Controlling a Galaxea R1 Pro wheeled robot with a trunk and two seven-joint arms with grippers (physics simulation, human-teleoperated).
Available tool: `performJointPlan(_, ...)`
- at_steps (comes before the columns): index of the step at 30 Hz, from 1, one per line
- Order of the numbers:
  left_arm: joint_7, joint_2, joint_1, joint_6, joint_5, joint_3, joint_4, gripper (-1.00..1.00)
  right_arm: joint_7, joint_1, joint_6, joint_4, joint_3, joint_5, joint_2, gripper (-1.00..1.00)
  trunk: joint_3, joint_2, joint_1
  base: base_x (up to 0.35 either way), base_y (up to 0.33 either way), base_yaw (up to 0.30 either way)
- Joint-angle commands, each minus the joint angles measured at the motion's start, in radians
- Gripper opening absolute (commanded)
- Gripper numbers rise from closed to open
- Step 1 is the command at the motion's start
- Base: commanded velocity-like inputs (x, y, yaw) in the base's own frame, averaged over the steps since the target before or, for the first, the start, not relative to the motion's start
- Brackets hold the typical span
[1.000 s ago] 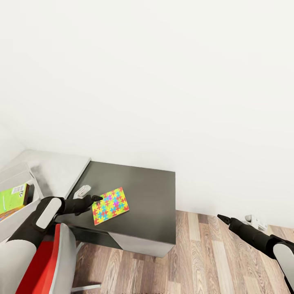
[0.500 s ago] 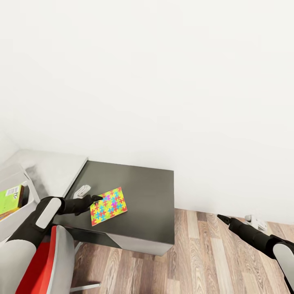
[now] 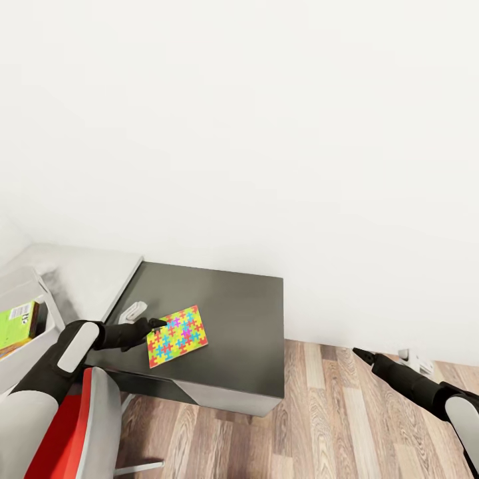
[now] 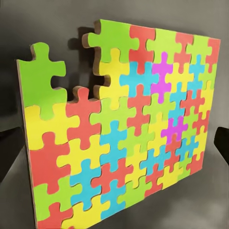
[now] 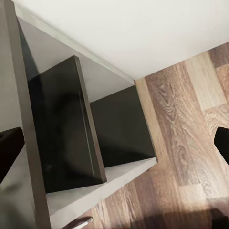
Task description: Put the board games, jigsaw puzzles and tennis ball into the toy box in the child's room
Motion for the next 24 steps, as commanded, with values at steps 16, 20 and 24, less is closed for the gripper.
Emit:
performJointPlan(16,-0.007,0.001,-0.001,0.003,-0.007,-0.001,0.000,1.00,-0.004,-0.001,0.005,-0.001,-0.001,-0.007,0.000,1.00,-0.002,-0.002,0.001,0.000,-0.093,0.000)
performJointPlan(20,-0.008,0.001,-0.001,0.003,-0.008,0.000,0.000,1.00,-0.004,-0.001,0.005,-0.001,-0.001,-0.007,0.000,1.00,-0.002,-0.002,0.001,0.000,-0.185,0.000)
performJointPlan(24,-0.008,0.000,-0.001,0.003,-0.008,-0.001,0.000,1.00,-0.004,-0.001,0.005,-0.001,-0.001,-0.007,0.000,1.00,-0.002,-0.002,0.001,0.000,-0.170,0.000)
